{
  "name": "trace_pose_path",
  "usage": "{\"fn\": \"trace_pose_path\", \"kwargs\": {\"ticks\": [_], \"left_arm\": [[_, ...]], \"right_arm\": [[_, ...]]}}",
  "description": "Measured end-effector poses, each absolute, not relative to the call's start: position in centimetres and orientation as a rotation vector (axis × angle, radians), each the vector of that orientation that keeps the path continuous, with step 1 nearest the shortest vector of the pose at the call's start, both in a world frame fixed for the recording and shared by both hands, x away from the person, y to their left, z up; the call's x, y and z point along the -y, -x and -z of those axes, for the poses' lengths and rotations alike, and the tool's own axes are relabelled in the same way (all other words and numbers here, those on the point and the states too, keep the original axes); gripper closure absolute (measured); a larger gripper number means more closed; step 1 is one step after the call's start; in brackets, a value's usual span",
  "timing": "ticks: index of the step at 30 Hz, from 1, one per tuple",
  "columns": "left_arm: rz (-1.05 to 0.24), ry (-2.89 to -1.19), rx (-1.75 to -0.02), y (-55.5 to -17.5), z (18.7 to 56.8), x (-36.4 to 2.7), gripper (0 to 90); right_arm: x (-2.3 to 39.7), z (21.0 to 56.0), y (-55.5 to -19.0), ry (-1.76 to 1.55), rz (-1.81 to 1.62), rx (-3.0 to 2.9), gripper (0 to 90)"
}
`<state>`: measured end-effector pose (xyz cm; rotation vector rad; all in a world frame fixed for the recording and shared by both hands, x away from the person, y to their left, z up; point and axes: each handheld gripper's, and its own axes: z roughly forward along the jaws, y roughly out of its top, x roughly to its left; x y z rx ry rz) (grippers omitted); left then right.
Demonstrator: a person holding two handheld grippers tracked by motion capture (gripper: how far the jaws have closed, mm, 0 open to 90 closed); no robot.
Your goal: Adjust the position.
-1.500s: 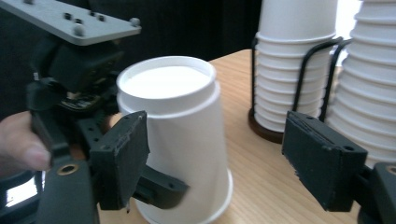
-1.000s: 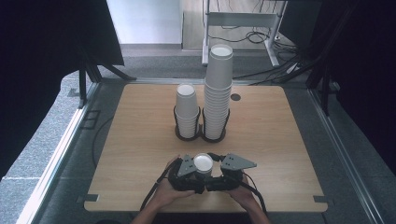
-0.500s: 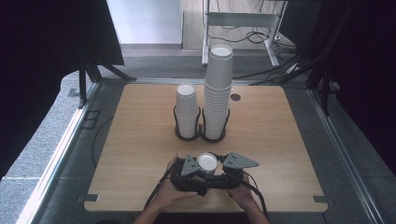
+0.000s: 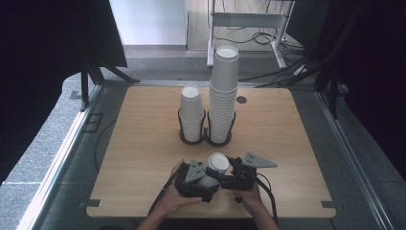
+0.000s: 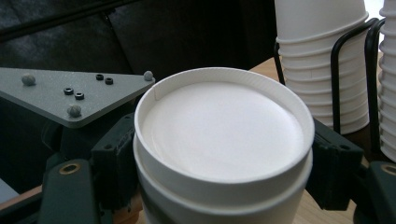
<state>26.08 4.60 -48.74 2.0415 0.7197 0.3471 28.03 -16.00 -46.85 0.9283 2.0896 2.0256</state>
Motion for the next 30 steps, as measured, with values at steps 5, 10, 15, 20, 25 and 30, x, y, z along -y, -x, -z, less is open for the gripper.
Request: {"fn": "trace_pose_path", "kwargs": {"ticks": [5,10,15,20,25,30], "left_arm": [[-0.350,-2.052,-0.695,-25.95,48.84,-4.50,9.3],[-0.359,-2.050,-0.691,-25.93,48.79,-4.52,10.0],[-0.364,-2.056,-0.688,-25.94,48.83,-4.52,10.6],[-0.362,-2.061,-0.687,-25.99,48.85,-4.55,11.2],[-0.362,-2.071,-0.685,-26.03,48.82,-4.58,11.4],[-0.362,-2.077,-0.683,-26.07,48.76,-4.60,11.4]], "right_arm": [[15.63,46.82,-27.87,-0.905,-1.979,-2.119,24.3],[15.71,46.80,-27.91,-0.907,-1.980,-2.118,24.1],[15.73,46.82,-27.96,-0.904,-1.976,-2.124,23.8],[15.72,46.88,-28.02,-0.903,-1.975,-2.130,23.4],[15.65,47.00,-27.98,-0.897,-1.975,-2.122,22.8],[15.62,46.99,-27.94,-0.893,-1.969,-2.123,22.5]]}}
